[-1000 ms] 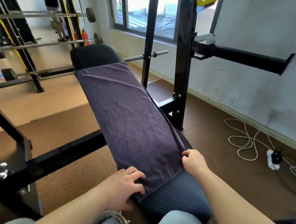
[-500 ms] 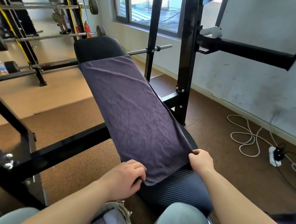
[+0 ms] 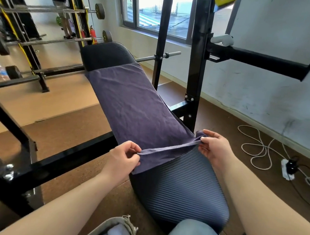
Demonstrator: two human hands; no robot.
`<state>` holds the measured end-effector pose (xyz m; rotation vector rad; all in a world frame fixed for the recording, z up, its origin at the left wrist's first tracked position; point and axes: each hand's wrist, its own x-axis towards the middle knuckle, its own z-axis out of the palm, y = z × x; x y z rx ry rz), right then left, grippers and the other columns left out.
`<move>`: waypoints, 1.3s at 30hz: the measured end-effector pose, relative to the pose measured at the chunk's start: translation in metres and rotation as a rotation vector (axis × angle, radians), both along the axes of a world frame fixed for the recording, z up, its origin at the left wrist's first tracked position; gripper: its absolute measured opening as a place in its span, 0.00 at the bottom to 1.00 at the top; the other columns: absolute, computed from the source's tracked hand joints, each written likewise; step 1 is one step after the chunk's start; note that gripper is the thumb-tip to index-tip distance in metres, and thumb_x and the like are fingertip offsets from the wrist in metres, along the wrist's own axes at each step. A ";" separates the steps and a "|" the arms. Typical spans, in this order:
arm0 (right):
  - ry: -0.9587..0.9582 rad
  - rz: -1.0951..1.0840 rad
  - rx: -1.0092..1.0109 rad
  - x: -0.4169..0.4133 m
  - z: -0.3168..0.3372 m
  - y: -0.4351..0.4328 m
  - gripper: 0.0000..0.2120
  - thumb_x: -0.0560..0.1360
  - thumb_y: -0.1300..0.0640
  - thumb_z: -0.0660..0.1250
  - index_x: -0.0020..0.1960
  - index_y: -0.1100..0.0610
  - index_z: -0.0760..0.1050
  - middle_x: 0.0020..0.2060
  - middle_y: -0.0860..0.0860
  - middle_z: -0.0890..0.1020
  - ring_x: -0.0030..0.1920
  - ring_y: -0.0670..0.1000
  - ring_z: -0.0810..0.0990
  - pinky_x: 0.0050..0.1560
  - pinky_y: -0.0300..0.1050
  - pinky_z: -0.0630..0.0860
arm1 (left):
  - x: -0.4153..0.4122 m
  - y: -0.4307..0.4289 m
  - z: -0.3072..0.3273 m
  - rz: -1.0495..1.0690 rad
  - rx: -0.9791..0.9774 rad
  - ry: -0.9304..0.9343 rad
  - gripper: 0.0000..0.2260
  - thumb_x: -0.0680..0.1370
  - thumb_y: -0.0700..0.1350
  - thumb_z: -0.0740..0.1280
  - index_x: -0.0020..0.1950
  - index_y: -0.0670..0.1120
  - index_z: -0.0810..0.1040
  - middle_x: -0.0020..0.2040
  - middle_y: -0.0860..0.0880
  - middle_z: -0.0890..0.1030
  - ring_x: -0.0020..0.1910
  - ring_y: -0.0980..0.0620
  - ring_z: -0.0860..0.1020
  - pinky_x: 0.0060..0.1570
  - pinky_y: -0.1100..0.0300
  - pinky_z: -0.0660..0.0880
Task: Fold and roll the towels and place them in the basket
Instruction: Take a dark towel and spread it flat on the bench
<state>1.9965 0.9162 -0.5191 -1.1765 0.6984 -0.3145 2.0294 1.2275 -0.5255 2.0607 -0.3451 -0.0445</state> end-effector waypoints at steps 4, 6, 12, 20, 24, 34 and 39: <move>-0.061 0.028 0.000 0.024 0.031 0.009 0.20 0.76 0.77 0.55 0.53 0.59 0.80 0.47 0.59 0.82 0.44 0.54 0.82 0.44 0.46 0.81 | 0.021 0.005 0.015 0.019 -0.062 -0.005 0.01 0.78 0.47 0.74 0.46 0.53 0.84 0.37 0.56 0.85 0.37 0.58 0.85 0.43 0.53 0.85; -0.028 0.045 -0.156 0.036 0.039 0.009 0.20 0.76 0.77 0.58 0.54 0.60 0.82 0.48 0.58 0.82 0.44 0.53 0.82 0.48 0.47 0.83 | 0.030 0.008 0.023 0.049 -0.084 -0.029 0.02 0.79 0.50 0.73 0.49 0.53 0.83 0.40 0.55 0.85 0.39 0.56 0.85 0.41 0.57 0.85; 0.049 -0.003 -0.556 0.077 0.059 0.006 0.09 0.76 0.59 0.72 0.42 0.46 0.85 0.44 0.49 0.86 0.47 0.53 0.84 0.58 0.57 0.83 | 0.070 0.023 0.047 0.161 -0.226 -0.008 0.04 0.82 0.51 0.69 0.51 0.52 0.79 0.49 0.50 0.83 0.47 0.51 0.84 0.42 0.52 0.85; -0.016 0.010 -0.694 0.155 0.090 0.024 0.06 0.82 0.57 0.67 0.56 0.54 0.81 0.45 0.51 0.85 0.37 0.53 0.88 0.38 0.49 0.83 | 0.135 0.032 0.079 0.275 -0.309 -0.026 0.04 0.82 0.49 0.69 0.48 0.52 0.78 0.48 0.51 0.81 0.45 0.51 0.83 0.34 0.62 0.82; -0.126 -0.019 -0.605 0.197 0.109 0.036 0.06 0.82 0.60 0.67 0.47 0.51 0.77 0.46 0.55 0.85 0.38 0.50 0.88 0.40 0.49 0.85 | 0.165 0.034 0.094 0.343 -0.385 -0.018 0.05 0.83 0.46 0.67 0.55 0.46 0.78 0.49 0.52 0.80 0.46 0.52 0.81 0.30 0.69 0.79; -0.126 0.022 -0.955 0.292 0.138 0.069 0.07 0.80 0.56 0.69 0.56 0.55 0.82 0.49 0.50 0.85 0.52 0.52 0.82 0.60 0.48 0.77 | 0.246 0.064 0.111 0.496 -0.193 -0.183 0.11 0.84 0.49 0.65 0.64 0.47 0.78 0.56 0.50 0.81 0.46 0.50 0.82 0.42 0.54 0.84; -0.088 0.048 -0.981 0.336 0.136 0.079 0.11 0.81 0.54 0.67 0.61 0.56 0.80 0.55 0.53 0.84 0.58 0.56 0.81 0.56 0.44 0.72 | 0.282 0.079 0.115 0.509 -0.141 -0.223 0.07 0.85 0.48 0.63 0.60 0.49 0.78 0.54 0.50 0.81 0.43 0.53 0.79 0.43 0.51 0.84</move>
